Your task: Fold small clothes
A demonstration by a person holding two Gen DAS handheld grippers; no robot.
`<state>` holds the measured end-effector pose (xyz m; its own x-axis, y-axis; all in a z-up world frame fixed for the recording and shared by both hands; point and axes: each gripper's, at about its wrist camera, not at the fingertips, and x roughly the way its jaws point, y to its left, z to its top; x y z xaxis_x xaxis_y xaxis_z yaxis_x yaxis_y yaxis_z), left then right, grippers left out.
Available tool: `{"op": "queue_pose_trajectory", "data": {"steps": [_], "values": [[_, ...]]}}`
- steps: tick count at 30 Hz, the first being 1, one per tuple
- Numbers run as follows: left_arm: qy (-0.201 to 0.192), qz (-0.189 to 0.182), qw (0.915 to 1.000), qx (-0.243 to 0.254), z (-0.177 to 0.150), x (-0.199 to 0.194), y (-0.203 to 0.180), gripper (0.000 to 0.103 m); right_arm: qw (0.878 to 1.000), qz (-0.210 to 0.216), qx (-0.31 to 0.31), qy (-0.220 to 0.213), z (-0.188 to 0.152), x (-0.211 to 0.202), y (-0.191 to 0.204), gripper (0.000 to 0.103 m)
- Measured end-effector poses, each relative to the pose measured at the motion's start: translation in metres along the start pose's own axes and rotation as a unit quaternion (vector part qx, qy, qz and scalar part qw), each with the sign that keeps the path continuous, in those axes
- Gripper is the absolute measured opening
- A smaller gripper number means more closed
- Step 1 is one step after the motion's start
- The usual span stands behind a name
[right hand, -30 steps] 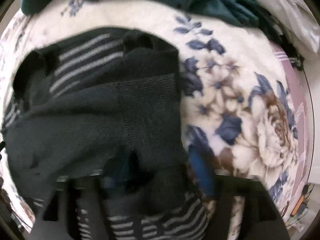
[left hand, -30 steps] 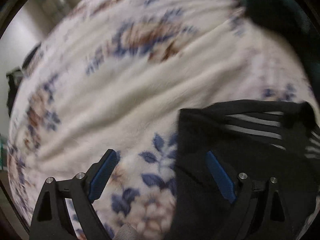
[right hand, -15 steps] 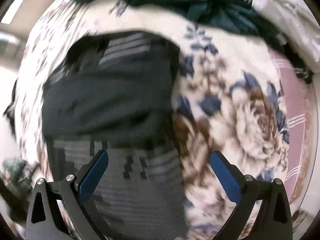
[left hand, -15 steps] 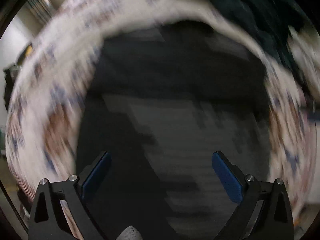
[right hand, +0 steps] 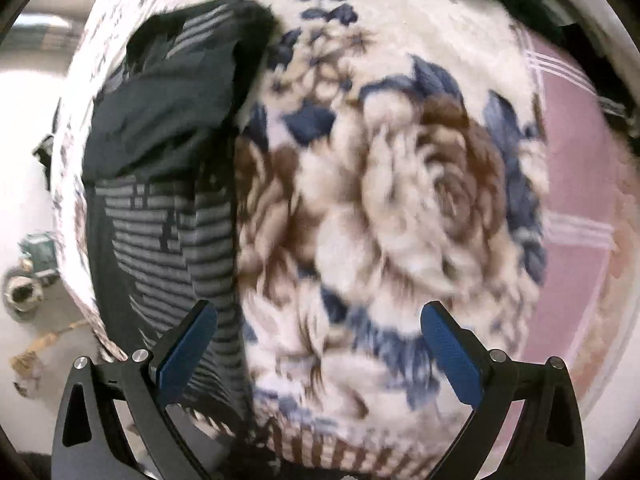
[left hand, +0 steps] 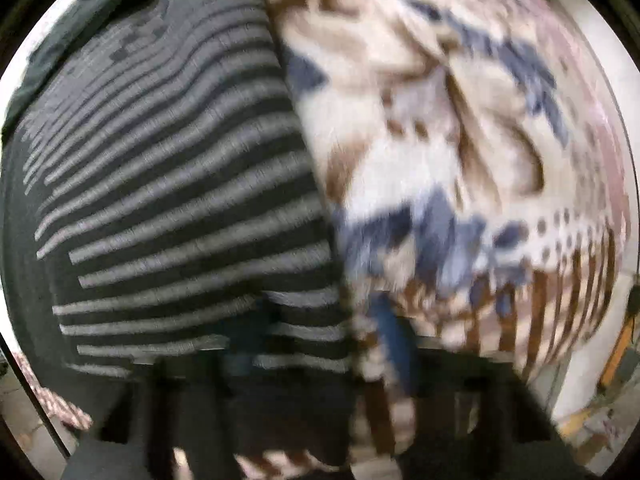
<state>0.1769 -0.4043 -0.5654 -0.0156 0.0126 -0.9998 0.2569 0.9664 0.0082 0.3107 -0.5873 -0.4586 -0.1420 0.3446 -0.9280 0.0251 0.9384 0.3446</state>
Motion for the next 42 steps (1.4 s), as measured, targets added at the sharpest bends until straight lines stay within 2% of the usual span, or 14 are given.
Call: {"op": "queue_pose_trajectory", "data": {"steps": [1, 4, 7, 12, 13, 14, 15, 16, 20, 23, 28, 31, 37, 42], "values": [[-0.014, 0.005, 0.9999, -0.006, 0.002, -0.004, 0.004, 0.005, 1.000, 0.009, 0.002, -0.005, 0.009, 0.003, -0.002, 0.103], [-0.036, -0.010, 0.9990, -0.026, 0.003, -0.018, 0.024, 0.004, 0.999, 0.042, 0.004, -0.035, 0.056, 0.012, -0.007, 0.101], [-0.051, -0.008, 0.9978, -0.043, 0.002, -0.035, 0.043, 0.004, 0.994, 0.095, -0.006, -0.052, 0.110, 0.026, 0.000, 0.079], [-0.065, -0.003, 0.9938, -0.089, 0.003, -0.066, 0.069, 0.004, 0.980, 0.192, 0.039, -0.028, 0.185, 0.060, 0.007, 0.078], [-0.069, -0.002, 0.9925, -0.101, 0.001, -0.072, 0.073, 0.004, 0.978, 0.203, 0.049, -0.024, 0.191, 0.066, 0.007, 0.069], [-0.073, -0.003, 0.9906, -0.116, 0.000, -0.080, 0.080, 0.004, 0.976, 0.210, 0.052, -0.023, 0.196, 0.069, 0.009, 0.034], [-0.076, -0.005, 0.9888, -0.129, -0.009, -0.084, 0.084, 0.004, 0.979, 0.194, 0.053, -0.024, 0.199, 0.070, 0.013, 0.013], [-0.078, -0.010, 0.9861, -0.147, -0.016, -0.090, 0.090, 0.004, 0.982, 0.181, 0.054, -0.027, 0.198, 0.068, 0.016, 0.011], [-0.100, -0.033, 0.9702, -0.218, -0.042, -0.114, 0.129, 0.004, 0.989, 0.140, 0.023, -0.048, 0.191, 0.044, 0.042, 0.010], [-0.127, -0.027, 0.9579, -0.256, -0.052, -0.138, 0.172, 0.004, 0.991, 0.122, -0.014, -0.053, 0.188, 0.018, 0.074, 0.010], [-0.151, -0.026, 0.9418, -0.299, -0.074, -0.155, 0.238, 0.004, 0.992, 0.075, -0.072, -0.068, 0.193, -0.023, 0.158, 0.009], [-0.150, -0.039, 0.9336, -0.323, -0.087, -0.148, 0.280, 0.004, 0.987, 0.021, -0.135, -0.086, 0.202, -0.028, 0.228, 0.009], [-0.146, -0.049, 0.9264, -0.344, -0.113, -0.128, 0.345, 0.004, 0.985, -0.003, -0.157, -0.071, 0.226, 0.012, 0.358, 0.009], [-0.133, -0.074, 0.9116, -0.382, -0.138, -0.107, 0.390, 0.004, 0.985, -0.035, -0.163, -0.047, 0.249, 0.079, 0.452, 0.009]]}}
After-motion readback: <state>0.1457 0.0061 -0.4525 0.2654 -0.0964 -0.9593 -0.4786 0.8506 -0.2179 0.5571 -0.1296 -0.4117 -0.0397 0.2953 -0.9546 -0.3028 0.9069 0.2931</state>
